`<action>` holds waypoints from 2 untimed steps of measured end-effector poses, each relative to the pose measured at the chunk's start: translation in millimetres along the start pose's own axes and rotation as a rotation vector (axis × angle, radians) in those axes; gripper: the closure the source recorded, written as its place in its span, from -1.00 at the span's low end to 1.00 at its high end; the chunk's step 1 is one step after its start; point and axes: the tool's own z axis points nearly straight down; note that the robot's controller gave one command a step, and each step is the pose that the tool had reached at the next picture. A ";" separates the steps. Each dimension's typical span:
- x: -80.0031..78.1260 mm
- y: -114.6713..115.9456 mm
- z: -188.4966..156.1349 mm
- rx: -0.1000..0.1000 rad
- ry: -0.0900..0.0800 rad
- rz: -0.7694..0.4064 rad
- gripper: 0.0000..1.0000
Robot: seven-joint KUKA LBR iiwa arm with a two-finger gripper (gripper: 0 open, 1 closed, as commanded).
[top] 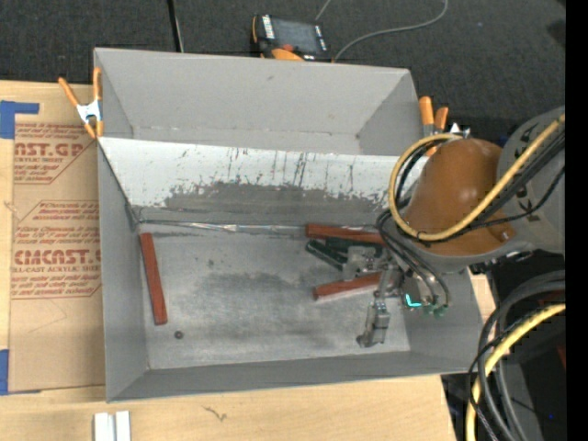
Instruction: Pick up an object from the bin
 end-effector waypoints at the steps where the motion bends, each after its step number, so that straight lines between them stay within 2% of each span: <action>1: -57.8 -45.2 82.7 0.000 -0.010 0.101 -1.00; 2: -38.8 -6.7 79.2 -0.002 -0.011 0.158 -1.00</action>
Offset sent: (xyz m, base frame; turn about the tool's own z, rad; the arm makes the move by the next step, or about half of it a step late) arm 0.0564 -0.0449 -0.0801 0.0994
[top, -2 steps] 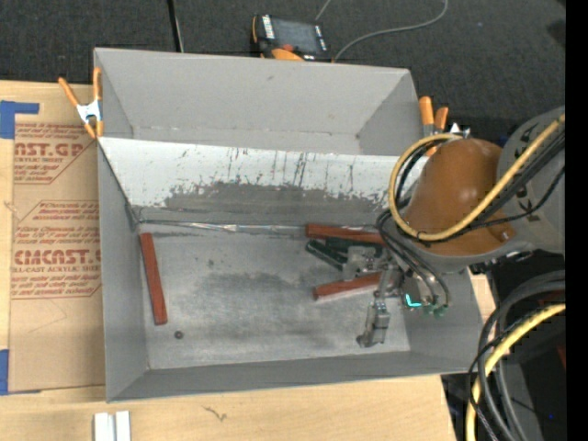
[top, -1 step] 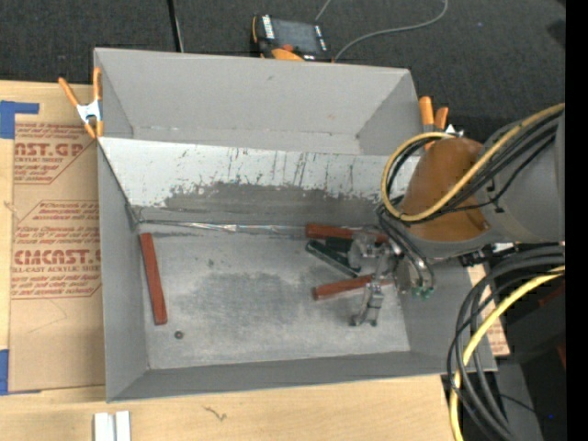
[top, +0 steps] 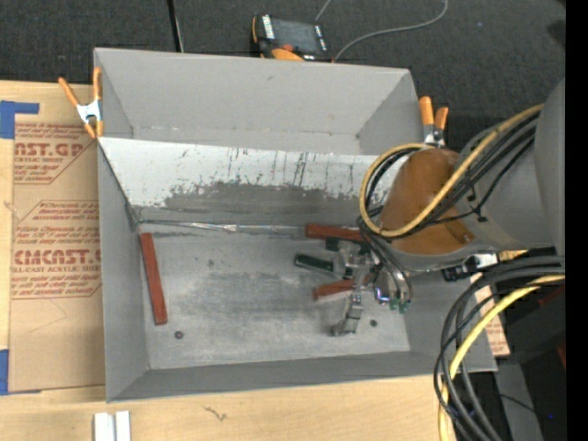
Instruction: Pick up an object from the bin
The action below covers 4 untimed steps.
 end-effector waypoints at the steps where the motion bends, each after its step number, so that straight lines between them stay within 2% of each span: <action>1: -0.6 0.3 -0.1 0.001 0.001 0.000 -1.00; 3: -1.6 0.5 -0.3 0.002 0.001 0.000 -1.00; 4: -3.9 0.4 -2.9 0.002 -0.006 0.000 1.00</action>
Offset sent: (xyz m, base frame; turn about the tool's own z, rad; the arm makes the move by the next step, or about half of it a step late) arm 0.0000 0.0000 0.0000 0.0000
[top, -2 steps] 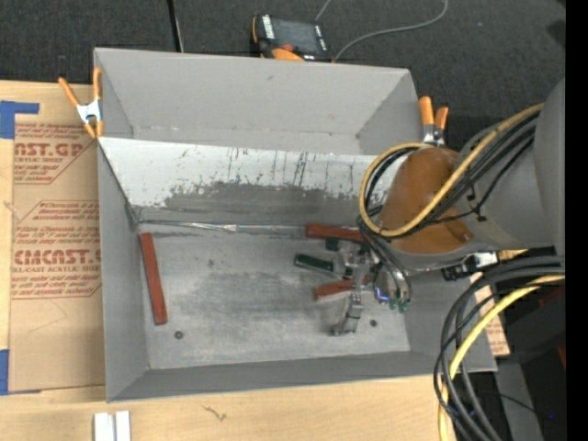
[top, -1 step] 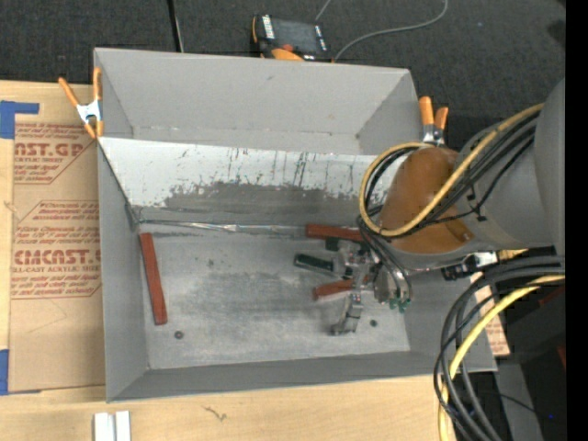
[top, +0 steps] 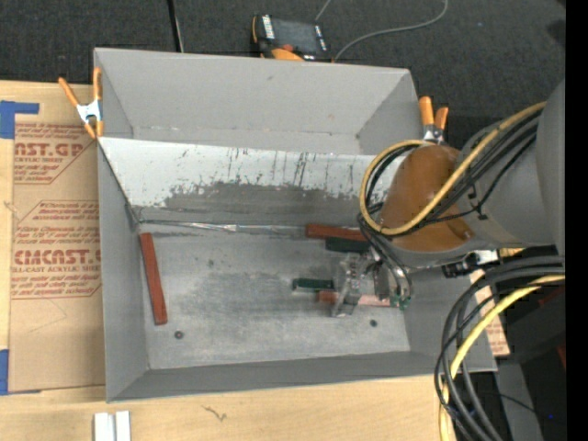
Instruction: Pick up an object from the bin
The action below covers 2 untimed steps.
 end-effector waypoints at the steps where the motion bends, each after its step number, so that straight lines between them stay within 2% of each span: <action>1: -1.8 0.6 -46.3 -0.001 0.004 0.000 1.00; 2: -3.4 1.4 -94.0 -0.002 0.003 -0.001 1.00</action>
Offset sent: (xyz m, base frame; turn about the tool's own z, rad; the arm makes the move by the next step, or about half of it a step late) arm 0.0001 0.0000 0.0441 0.0000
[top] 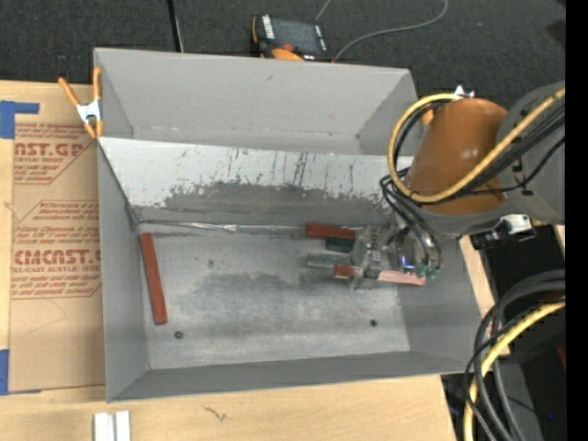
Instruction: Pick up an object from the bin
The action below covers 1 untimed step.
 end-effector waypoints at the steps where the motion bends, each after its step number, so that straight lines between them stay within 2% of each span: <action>1: -0.4 0.4 -1.2 0.001 0.005 -0.001 1.00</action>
Offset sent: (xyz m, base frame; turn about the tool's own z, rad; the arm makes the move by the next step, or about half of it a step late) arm 0.0001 -0.0002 0.0018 0.0000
